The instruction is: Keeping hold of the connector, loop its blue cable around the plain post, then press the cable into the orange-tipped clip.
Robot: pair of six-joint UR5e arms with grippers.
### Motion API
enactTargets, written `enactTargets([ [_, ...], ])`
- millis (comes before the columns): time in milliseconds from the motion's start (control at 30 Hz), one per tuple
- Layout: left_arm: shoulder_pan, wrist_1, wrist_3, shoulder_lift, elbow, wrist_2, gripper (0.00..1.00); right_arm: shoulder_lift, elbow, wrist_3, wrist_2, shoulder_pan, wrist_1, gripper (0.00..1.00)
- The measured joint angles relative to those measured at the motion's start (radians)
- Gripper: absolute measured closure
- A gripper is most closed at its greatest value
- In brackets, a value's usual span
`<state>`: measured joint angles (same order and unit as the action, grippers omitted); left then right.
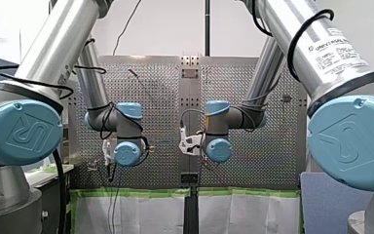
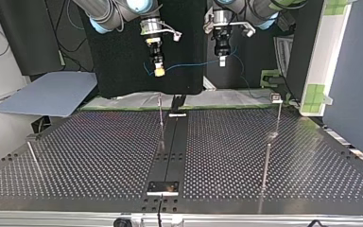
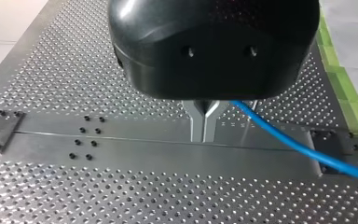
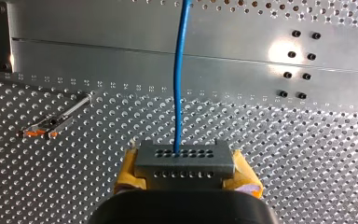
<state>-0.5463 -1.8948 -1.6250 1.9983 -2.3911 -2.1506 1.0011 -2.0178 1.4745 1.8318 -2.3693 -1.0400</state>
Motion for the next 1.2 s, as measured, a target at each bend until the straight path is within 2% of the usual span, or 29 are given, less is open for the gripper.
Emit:
enactTargets([
  [333,0.000,-0.003,0.001,0.074,0.000,0.002,1.00,0.000,0.001,0.000,0.000,0.000,0.000,1.00],
  [833,0.000,-0.003,0.001,0.079,0.000,0.002,1.00,-0.001,0.001,0.000,-0.002,-0.002,0.001,1.00],
  [967,0.000,-0.003,0.001,0.079,0.000,0.002,1.00,-0.030,-0.001,0.000,-0.030,-0.017,0.030,1.00],
  [1067,0.000,-0.003,0.001,0.079,0.000,0.002,1.00,-0.056,-0.002,0.000,-0.055,-0.022,0.056,1.00],
  [1200,0.000,-0.003,0.001,0.079,0.000,0.002,1.00,-0.095,-0.002,0.000,-0.070,-0.023,0.095,1.00],
])
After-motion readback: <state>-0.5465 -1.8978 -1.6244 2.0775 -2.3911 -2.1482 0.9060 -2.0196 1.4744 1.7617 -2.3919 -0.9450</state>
